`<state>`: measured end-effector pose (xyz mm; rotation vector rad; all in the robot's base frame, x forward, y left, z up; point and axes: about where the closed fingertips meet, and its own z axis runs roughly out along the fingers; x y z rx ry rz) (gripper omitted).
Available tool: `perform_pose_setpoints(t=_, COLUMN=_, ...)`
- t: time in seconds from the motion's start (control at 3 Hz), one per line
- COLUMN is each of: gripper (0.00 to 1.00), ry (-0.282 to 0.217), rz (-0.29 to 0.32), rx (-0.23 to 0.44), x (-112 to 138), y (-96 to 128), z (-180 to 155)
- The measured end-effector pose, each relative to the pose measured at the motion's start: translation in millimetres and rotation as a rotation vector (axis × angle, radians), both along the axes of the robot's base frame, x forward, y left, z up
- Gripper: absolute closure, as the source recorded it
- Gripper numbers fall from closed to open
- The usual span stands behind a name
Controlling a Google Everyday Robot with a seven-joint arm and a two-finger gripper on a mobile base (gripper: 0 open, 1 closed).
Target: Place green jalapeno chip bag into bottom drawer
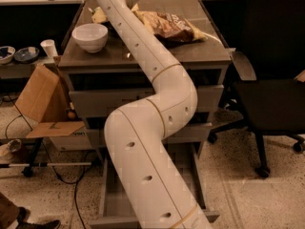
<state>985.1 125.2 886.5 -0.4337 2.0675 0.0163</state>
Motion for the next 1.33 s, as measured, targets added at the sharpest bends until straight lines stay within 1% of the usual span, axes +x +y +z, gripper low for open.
perform_pose_setpoints(t=0.33, gripper=0.0, ry=-0.004, rz=-0.031, rx=-0.003, x=3.3, y=-9.2, z=-2.2)
perform_pose_setpoints(t=0.67, gripper=0.19, ry=-0.013, rz=-0.033, rx=-0.006, x=5.3, y=-12.7, z=-1.4)
perform_pose_setpoints(t=1.0, gripper=0.5, ry=-0.037, rz=-0.017, rx=-0.006, x=9.1, y=-14.6, z=1.6)
perform_pose_setpoints(t=1.33, gripper=0.73, ry=-0.052, rz=-0.006, rx=-0.004, x=11.1, y=-14.5, z=3.5)
